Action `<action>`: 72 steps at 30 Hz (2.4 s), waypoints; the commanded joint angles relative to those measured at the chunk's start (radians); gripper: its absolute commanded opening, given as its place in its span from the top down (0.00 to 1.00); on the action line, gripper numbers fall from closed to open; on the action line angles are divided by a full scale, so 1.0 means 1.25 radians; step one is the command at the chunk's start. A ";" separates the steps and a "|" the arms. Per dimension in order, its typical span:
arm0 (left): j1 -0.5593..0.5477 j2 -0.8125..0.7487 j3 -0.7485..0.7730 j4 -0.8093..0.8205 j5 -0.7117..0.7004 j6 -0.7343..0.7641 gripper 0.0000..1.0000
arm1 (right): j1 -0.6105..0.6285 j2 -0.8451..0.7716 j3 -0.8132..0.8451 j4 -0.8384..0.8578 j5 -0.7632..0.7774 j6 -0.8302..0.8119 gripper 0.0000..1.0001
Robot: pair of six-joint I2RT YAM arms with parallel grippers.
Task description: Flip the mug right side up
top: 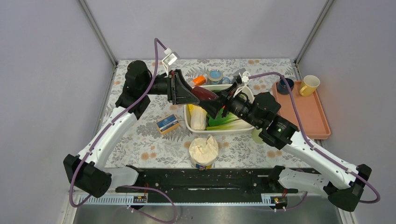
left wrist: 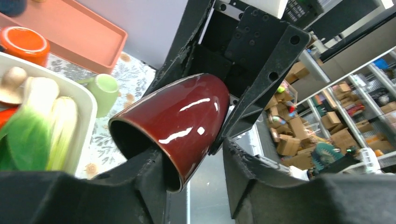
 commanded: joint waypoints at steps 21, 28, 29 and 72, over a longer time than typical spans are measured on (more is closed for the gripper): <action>-0.001 -0.009 0.107 -0.452 -0.179 0.503 1.00 | 0.006 -0.033 -0.109 0.078 -0.007 -0.066 0.10; -0.017 0.034 0.114 -0.567 -0.267 0.664 1.00 | 0.005 -0.045 -0.085 0.004 0.011 -0.079 0.02; -0.035 0.039 0.124 -0.600 -0.309 0.735 1.00 | 0.005 -0.053 -0.077 -0.029 0.027 -0.076 0.02; -0.571 0.055 0.206 -1.091 -0.822 1.498 1.00 | -0.016 0.445 0.487 -0.775 -0.248 -0.147 0.26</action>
